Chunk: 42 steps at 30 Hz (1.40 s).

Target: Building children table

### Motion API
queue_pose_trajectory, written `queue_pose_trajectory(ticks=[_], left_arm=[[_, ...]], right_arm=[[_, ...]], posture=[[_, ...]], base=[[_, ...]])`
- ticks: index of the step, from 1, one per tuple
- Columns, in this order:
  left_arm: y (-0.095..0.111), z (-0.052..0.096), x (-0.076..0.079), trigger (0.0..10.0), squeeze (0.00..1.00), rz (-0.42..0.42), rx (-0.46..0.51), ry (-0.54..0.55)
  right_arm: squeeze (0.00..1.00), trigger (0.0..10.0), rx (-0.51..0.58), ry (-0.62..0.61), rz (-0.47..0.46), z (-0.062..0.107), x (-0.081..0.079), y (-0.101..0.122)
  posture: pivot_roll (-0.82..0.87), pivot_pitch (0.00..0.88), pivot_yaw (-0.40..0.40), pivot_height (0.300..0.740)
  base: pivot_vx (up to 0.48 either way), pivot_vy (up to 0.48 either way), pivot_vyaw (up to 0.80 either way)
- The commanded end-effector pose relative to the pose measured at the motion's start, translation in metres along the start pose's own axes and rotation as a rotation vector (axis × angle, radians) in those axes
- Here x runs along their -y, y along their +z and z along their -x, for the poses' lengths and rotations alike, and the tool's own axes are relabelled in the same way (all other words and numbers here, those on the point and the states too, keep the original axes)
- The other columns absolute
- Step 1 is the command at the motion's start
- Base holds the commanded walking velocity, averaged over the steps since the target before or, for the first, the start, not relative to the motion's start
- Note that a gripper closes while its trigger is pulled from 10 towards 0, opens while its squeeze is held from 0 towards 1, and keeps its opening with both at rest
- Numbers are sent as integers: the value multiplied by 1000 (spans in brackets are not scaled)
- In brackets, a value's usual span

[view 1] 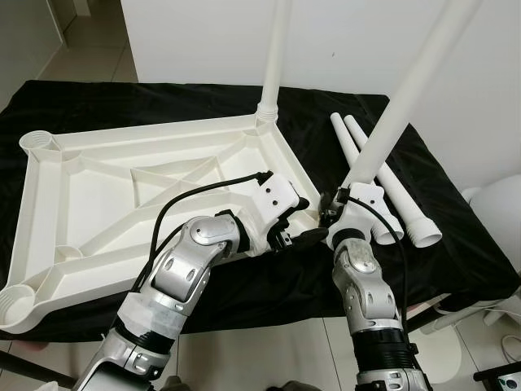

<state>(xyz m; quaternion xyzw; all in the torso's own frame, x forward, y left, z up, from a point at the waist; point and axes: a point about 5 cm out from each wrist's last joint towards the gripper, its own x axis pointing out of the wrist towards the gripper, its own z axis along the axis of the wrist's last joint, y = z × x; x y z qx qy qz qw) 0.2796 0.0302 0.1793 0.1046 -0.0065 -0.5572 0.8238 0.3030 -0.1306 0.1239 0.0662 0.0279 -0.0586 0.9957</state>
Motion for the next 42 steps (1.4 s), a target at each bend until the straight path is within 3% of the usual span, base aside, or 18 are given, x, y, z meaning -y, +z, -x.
queue_pose_trajectory(ticks=[1, 9, 10, 13, 17, 22, 23, 27, 37, 42], left_arm=[[2, 0, 0, 10000, 0, -11, 2, 31], [2, 0, 1, 10000, 0, -8, 3, 31], [2, 0, 0, 10000, 0, -8, 3, 32], [2, 0, 0, 10000, 0, -8, 4, 32], [3, -1, 0, 10000, 0, -8, 4, 31], [3, -1, 0, 10000, 0, -7, 5, 31], [3, -1, -1, 10000, 0, -9, 5, 33], [4, -1, -3, 10000, 0, -11, 4, 34], [-4, 2, 6, 10000, 0, -34, -39, -41], [-11, 3, 7, 10000, 0, -41, -68, -35]], right_arm=[[1000, 10000, -23, 18, -27, 4, 0, -4], [1000, 10000, -27, 69, 12, 8, 6, -6], [0, 10000, -18, 98, 15, 9, 8, -5], [0, 10000, -9, 132, 19, 9, 11, -4], [0, 10000, 22, 297, 75, 8, 24, 1], [0, 10000, 37, 336, 112, 6, 29, 3], [0, 10000, 29, 424, 192, 1, 41, 4], [0, 10000, 11, 490, 234, -3, 48, 4], [0, 10000, -3, 680, 282, -18, 45, 7], [0, 10000, -13, 697, 308, -26, 43, 8]], posture=[[74, 0, -82, 740], [73, 0, -85, 740], [71, 0, -85, 740], [69, 0, -84, 740], [64, 0, -81, 740], [62, 0, -80, 740], [61, 0, -73, 740], [62, 0, -73, 740], [74, 0, -72, 740], [77, 0, -76, 740]], base=[[0, 0, 0], [0, 0, 0], [0, 0, 0], [0, 0, 0], [0, 0, 0], [0, 0, 0], [0, 0, 0], [0, 0, 0], [0, 0, 0], [0, 0, 0]])
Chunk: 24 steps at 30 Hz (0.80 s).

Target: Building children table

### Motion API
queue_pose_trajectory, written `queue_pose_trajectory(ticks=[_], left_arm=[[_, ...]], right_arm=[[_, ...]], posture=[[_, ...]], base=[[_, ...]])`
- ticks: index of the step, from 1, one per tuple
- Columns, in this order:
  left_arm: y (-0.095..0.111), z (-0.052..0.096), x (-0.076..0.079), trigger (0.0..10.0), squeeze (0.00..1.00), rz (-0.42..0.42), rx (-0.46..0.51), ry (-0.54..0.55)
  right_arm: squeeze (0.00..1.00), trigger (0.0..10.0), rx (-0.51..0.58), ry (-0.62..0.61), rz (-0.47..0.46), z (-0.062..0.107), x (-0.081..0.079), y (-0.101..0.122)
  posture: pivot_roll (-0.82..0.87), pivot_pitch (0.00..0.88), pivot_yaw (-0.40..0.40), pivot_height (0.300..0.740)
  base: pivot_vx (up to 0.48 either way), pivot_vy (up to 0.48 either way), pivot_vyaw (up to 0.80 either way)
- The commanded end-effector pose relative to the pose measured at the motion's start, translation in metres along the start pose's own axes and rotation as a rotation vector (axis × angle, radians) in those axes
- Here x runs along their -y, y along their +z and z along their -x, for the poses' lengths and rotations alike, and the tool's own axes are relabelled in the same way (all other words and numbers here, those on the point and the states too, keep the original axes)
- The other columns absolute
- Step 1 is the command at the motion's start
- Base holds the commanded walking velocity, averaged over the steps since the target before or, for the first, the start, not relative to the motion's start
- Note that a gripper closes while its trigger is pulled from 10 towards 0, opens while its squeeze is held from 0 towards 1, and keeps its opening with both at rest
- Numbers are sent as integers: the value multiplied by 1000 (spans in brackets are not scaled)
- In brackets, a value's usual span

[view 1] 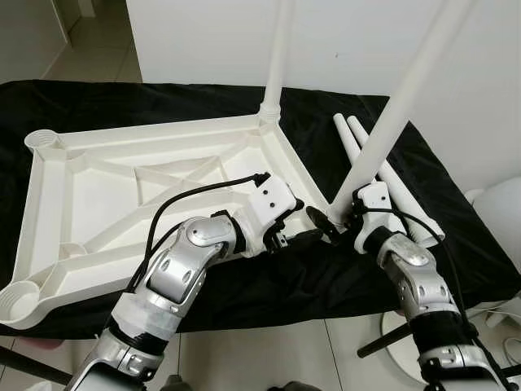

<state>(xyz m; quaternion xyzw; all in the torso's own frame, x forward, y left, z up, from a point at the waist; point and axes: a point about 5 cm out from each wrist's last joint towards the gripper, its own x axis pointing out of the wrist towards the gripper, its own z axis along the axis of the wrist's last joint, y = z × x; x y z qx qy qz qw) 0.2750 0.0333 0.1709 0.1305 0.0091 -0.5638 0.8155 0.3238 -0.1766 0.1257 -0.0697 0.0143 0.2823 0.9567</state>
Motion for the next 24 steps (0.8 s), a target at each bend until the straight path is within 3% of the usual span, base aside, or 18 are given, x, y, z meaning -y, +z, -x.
queue_pose_trajectory(ticks=[1, 3, 4, 5, 6, 8, 9, 10, 11, 20, 21, 24], left_arm=[[-4, -1, 2, 10000, 0, -15, -22, -5], [-4, -2, 2, 10000, 0, -14, -21, -2], [-4, -2, 2, 10000, 0, -13, -20, 4], [-4, -2, 2, 10000, 0, -13, -20, 4], [-5, -2, 2, 10000, 0, -10, -20, 8], [-5, -2, 2, 10000, 0, -10, -20, 8], [-6, -2, 2, 10000, 0, -8, -21, 12], [-6, -2, 2, 10000, 0, -8, -21, 12], [-7, -2, 2, 10000, 0, -6, -23, 14], [-6, -2, 2, 10000, 0, -11, -23, 13], [-6, -3, 2, 10000, 0, -11, -22, 11], [-6, -3, 2, 10000, 0, -10, -22, 10]], right_arm=[[0, 10000, -19, 19, 18, -2, 1, -1], [0, 10000, -21, 27, 20, -3, 2, -2], [0, 8588, -25, 38, 18, -3, 2, -3], [0, 8588, -25, 38, 18, -3, 2, -3], [0, 2431, -30, 47, 17, -3, 2, -4], [0, 2431, -30, 47, 17, -3, 2, -4], [0, 706, -32, 57, 10, -3, 3, -6], [0, 706, -32, 57, 10, -3, 3, -6], [0, 0, -37, 62, -4, -2, 3, -8], [0, 0, -44, 41, -65, 4, 2, -24], [0, 10000, -46, 8, -78, 4, 1, -25], [0, 10000, -48, -33, -102, 3, 0, -27]], posture=[[77, 0, -76, 740], [82, 0, -80, 740], [85, 0, -82, 740], [85, 0, -82, 740], [87, 0, -84, 740], [87, 0, -84, 740], [86, 0, -84, 740], [86, 0, -84, 740], [85, 0, -84, 740], [76, 0, -75, 740], [74, 0, -73, 740], [74, 0, -73, 740]], base=[[0, 0, 0], [0, 0, 0], [0, 0, 0], [0, 0, 0], [0, 0, 0], [0, 0, 0], [0, 0, 0], [0, 0, 0], [0, 0, 0], [0, 0, 0], [0, 0, 0], [0, 0, 0]])
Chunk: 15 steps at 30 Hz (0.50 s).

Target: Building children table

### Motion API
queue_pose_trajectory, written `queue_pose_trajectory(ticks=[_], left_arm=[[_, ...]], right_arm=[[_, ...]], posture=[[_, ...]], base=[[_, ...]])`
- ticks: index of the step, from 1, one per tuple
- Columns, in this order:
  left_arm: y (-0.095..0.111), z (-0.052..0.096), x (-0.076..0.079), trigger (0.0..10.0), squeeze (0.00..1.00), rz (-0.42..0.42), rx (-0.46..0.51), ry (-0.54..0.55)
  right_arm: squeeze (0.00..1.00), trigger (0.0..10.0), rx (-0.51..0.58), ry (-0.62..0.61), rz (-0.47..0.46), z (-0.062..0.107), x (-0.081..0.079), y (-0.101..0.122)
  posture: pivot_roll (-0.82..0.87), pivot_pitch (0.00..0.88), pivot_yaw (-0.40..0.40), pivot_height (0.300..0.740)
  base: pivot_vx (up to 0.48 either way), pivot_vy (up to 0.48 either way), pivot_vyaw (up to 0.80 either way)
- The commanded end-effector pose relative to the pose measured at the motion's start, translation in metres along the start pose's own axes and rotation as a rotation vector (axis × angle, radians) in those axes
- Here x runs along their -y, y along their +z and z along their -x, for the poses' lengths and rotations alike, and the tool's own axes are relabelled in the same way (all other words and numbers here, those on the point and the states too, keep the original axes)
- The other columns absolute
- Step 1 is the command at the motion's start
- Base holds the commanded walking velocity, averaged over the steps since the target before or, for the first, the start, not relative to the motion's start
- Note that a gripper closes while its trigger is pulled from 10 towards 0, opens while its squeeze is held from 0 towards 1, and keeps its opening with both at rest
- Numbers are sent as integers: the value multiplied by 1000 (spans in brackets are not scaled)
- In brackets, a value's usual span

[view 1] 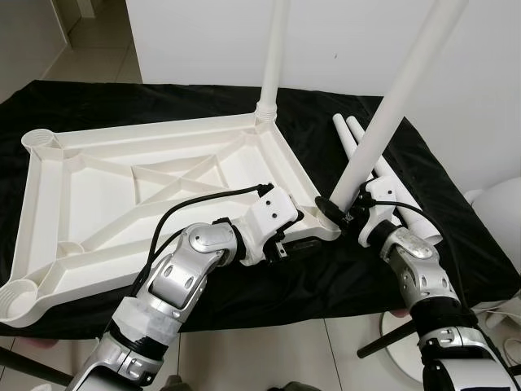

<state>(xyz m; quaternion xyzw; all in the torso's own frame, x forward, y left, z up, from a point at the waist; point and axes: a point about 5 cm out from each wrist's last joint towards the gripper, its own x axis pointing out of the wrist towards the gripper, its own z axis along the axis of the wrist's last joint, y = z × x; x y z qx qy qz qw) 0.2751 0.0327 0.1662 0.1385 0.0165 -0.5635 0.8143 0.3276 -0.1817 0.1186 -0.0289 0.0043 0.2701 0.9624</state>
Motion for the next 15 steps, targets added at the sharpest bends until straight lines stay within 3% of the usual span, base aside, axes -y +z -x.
queue_pose_trajectory(ticks=[1, 4, 9, 12, 15], left_arm=[[-2, -1, 1, 10000, 0, -4, -1, 11], [-2, 0, 2, 10000, 0, -4, -2, 9], [-3, 0, 3, 10000, 0, -1, -3, 8], [-3, 1, 5, 10000, 0, 3, -4, 2], [-3, 1, 5, 10000, 0, 4, -3, 1]], right_arm=[[0, 10000, -92, -50, -36, 5, -5, -21], [0, 10000, -85, -165, -40, 1, -10, -20], [0, 10000, -79, -245, -62, -1, -14, -17], [0, 10000, -66, -404, -109, -6, -19, -11], [0, 10000, -64, -425, -116, -7, -19, -10]], posture=[[74, 0, -70, 740], [73, 0, -68, 740], [73, 0, -68, 740], [72, 0, -71, 740], [72, 0, -71, 740]], base=[[0, 0, 0], [0, 0, 0], [0, 0, 0], [0, 0, 0], [0, 0, 0]])
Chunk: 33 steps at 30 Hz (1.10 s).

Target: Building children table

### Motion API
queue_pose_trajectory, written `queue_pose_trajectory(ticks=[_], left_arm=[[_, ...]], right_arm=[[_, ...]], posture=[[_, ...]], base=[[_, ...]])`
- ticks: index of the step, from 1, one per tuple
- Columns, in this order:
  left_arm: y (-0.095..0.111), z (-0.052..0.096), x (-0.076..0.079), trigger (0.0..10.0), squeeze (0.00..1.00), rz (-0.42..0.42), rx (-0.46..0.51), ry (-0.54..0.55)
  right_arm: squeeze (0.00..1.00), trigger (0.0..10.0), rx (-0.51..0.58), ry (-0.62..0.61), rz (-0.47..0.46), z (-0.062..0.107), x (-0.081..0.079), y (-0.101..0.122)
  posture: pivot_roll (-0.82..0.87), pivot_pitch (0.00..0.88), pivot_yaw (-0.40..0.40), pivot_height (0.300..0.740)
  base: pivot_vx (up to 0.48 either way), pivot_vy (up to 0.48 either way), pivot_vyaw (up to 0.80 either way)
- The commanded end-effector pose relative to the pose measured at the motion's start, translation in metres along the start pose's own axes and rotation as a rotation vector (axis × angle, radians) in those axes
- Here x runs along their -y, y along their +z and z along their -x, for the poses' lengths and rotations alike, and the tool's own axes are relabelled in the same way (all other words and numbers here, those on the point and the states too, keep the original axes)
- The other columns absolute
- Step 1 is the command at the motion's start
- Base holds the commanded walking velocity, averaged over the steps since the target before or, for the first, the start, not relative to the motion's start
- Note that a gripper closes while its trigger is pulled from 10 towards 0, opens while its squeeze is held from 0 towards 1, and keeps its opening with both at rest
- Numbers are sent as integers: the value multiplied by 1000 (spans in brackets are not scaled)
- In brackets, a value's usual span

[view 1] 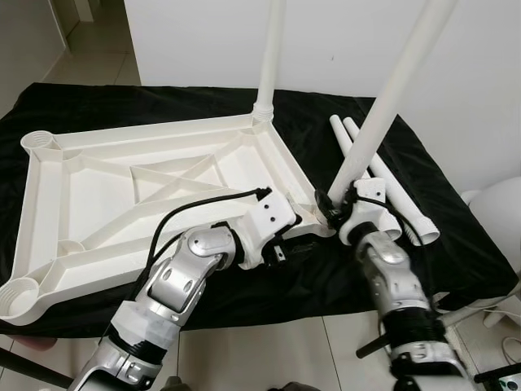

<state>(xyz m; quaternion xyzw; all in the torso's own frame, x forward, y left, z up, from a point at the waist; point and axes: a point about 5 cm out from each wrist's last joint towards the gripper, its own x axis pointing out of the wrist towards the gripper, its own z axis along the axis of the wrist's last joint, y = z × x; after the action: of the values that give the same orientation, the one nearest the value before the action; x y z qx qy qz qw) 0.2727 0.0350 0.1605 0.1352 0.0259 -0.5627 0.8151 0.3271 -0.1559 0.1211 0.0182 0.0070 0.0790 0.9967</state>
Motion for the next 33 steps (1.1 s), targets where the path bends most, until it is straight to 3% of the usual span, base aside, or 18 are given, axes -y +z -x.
queue_pose_trajectory(ticks=[1, 9, 11, 14, 19, 20, 33], left_arm=[[3, -1, 3, 10000, 0, -13, 9, -2], [3, -2, 6, 10000, 0, -14, 11, -9], [4, -1, 6, 10000, 0, -14, 15, -6], [5, -1, 6, 10000, 0, -11, 15, -6], [3, -1, 7, 10000, 0, -12, 13, -10], [4, -1, 7, 10000, 0, -13, 15, -8], [5, -2, 6, 10000, 0, -14, 23, -3]], right_arm=[[0, 10000, -73, -109, -24, 4, -1, -12], [0, 10000, -46, -299, -89, 5, -23, -5], [0, 10000, -29, -299, -148, 5, -39, 0], [0, 10000, -21, -298, -158, 6, -43, 2], [0, 10000, -1, -307, -143, 8, -32, 6], [1000, 10000, 8, -299, -151, 9, -31, 7], [1000, 10000, 47, -174, -83, 25, -5, 10]], posture=[[70, 0, -73, 740], [75, 0, -79, 740], [80, 0, -80, 740], [78, 0, -80, 740], [76, 0, -84, 740], [76, 0, -86, 740], [72, 0, -89, 740]], base=[[0, 0, 0], [0, 0, 0], [0, 0, 0], [0, 0, 0], [0, 0, 0], [0, 0, 0], [0, 0, 0]])
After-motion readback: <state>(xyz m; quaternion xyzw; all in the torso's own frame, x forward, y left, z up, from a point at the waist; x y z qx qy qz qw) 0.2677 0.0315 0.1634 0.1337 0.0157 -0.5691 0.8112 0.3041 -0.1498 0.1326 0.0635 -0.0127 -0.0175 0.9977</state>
